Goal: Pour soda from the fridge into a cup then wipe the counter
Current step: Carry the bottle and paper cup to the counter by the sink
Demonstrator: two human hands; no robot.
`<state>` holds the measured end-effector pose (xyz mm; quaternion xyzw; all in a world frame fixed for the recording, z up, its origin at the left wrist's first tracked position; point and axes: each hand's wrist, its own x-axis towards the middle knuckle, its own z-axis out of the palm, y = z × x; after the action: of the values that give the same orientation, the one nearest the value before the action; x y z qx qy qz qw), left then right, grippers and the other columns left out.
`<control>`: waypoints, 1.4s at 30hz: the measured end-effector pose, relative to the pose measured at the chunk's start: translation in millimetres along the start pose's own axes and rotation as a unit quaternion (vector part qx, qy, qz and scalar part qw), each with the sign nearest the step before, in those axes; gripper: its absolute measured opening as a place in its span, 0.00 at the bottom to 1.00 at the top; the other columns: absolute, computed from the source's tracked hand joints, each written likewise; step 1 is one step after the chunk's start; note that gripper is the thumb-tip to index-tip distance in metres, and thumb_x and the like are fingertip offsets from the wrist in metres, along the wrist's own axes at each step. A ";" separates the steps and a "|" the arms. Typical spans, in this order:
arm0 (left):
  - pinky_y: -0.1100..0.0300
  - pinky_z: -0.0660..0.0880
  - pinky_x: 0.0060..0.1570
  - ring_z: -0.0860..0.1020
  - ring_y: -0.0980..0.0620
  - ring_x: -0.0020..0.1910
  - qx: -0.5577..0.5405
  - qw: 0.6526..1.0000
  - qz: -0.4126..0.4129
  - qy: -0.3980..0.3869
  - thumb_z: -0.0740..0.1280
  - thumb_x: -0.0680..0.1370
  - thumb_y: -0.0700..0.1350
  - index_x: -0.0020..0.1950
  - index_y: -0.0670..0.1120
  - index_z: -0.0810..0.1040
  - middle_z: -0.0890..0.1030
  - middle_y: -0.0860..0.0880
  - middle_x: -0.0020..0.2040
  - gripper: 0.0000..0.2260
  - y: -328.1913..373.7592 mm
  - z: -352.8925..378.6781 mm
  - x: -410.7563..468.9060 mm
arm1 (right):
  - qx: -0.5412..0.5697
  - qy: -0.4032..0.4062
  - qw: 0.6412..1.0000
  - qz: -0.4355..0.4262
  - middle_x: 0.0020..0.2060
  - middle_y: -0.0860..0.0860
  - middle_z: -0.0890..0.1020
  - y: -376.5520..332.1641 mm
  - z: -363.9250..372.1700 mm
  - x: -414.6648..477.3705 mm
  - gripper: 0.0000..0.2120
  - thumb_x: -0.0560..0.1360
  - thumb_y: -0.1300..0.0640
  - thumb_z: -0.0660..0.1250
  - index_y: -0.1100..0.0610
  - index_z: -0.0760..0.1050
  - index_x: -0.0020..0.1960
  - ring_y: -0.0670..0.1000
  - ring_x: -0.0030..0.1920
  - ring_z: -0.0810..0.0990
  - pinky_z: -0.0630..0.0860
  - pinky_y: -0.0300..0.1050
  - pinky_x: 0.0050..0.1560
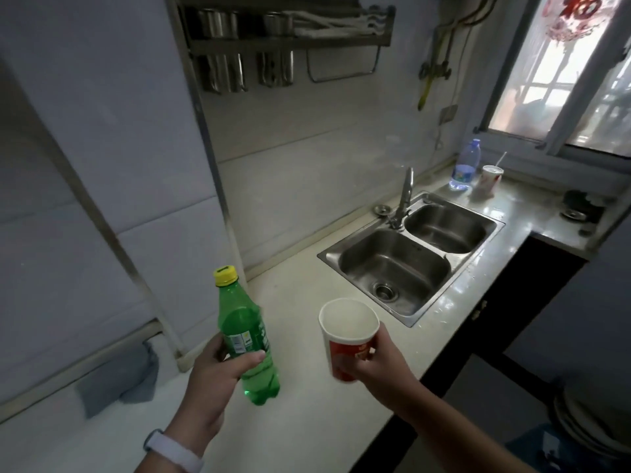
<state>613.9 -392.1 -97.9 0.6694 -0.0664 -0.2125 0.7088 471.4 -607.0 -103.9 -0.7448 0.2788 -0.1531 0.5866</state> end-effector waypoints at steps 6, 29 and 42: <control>0.47 0.78 0.53 0.83 0.42 0.51 -0.006 0.997 -0.002 0.072 0.80 0.60 0.37 0.52 0.48 0.84 0.86 0.46 0.50 0.22 2.4 -26.3 17.9 | 0.015 -0.083 0.996 -0.017 0.53 0.48 0.81 -6.1 28.3 49.5 0.29 0.66 0.65 0.77 0.50 0.69 0.61 0.38 0.47 0.81 0.77 0.34 0.40; 0.43 0.77 0.57 0.83 0.42 0.52 -0.020 0.950 -0.032 0.309 0.77 0.58 0.40 0.54 0.48 0.81 0.86 0.46 0.50 0.24 -31.5 48.8 47.8 | -0.034 -0.334 0.942 -0.005 0.52 0.43 0.82 56.5 45.7 210.0 0.36 0.58 0.47 0.81 0.47 0.69 0.61 0.41 0.51 0.81 0.78 0.38 0.45; 0.42 0.77 0.58 0.82 0.40 0.53 -0.016 0.954 -0.079 0.288 0.79 0.55 0.45 0.53 0.48 0.82 0.85 0.44 0.51 0.27 -67.4 73.2 72.3 | -0.126 -0.328 0.936 -0.020 0.51 0.36 0.78 116.2 38.8 232.7 0.33 0.64 0.52 0.80 0.41 0.64 0.61 0.38 0.50 0.77 0.70 0.28 0.43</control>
<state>637.0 -488.6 -170.5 0.6940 0.1971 -0.0666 0.6893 651.2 -733.0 -248.6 -0.8267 0.0726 0.1244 0.5440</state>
